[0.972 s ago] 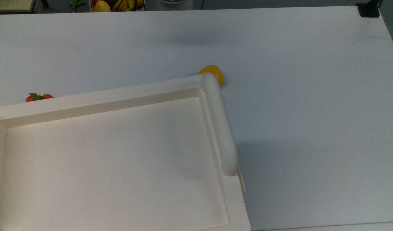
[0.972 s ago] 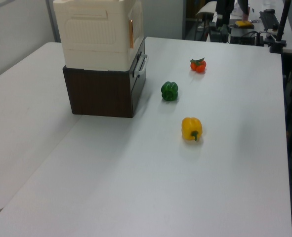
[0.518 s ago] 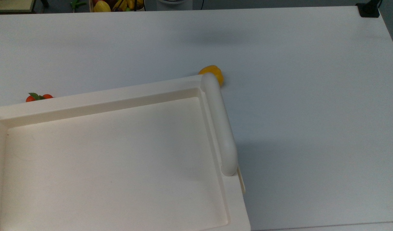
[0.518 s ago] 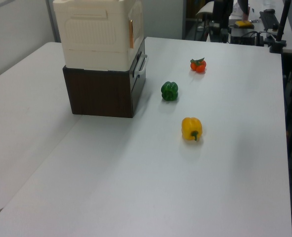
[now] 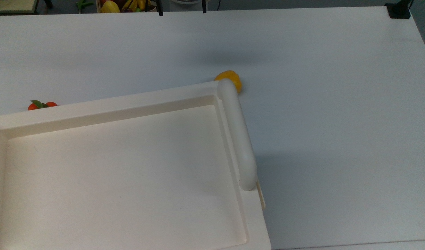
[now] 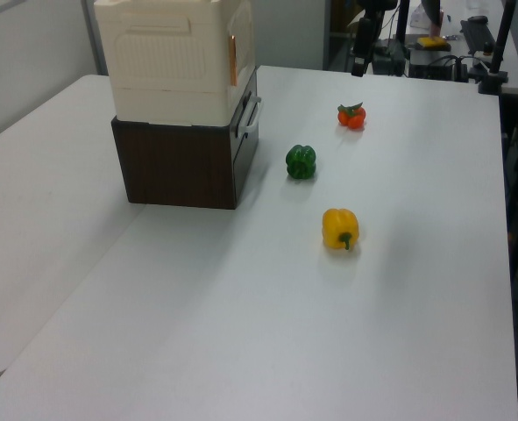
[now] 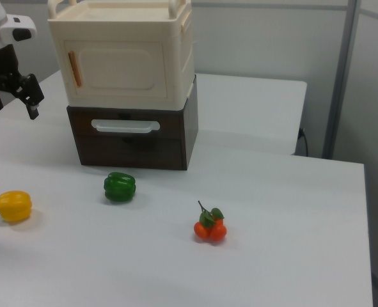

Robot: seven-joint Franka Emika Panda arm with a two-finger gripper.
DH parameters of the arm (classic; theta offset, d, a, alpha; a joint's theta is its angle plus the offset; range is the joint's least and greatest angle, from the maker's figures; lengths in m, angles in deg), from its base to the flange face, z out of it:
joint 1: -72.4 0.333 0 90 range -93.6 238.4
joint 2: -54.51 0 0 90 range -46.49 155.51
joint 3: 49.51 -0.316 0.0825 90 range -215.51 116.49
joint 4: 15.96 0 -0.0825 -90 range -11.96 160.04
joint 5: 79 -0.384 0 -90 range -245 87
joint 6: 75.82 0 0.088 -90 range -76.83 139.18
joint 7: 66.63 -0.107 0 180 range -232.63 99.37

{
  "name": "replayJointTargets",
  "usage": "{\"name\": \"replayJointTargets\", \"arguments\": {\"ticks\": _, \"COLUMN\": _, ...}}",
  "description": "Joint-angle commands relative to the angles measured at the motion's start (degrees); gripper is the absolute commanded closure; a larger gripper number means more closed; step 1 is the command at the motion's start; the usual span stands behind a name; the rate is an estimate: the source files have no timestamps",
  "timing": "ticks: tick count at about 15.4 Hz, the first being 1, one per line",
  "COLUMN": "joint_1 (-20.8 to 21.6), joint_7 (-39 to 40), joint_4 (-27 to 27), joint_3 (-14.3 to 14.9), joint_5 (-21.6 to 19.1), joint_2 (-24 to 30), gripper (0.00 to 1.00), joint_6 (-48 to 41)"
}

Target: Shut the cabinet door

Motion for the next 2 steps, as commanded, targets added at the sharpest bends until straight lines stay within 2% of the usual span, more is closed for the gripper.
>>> {"name": "replayJointTargets", "arguments": {"ticks": 1, "joint_1": 0.49, "joint_7": 1.17, "joint_4": 0.83, "joint_3": 0.32, "joint_5": 0.3, "joint_2": 0.81, "gripper": 0.0, "joint_6": 0.86}}
{"name": "replayJointTargets", "arguments": {"ticks": 2, "joint_1": 0.49, "joint_7": 1.17, "joint_4": 0.83, "joint_3": 0.32, "joint_5": 0.3, "joint_2": 0.9, "gripper": 0.0, "joint_6": 0.69}}
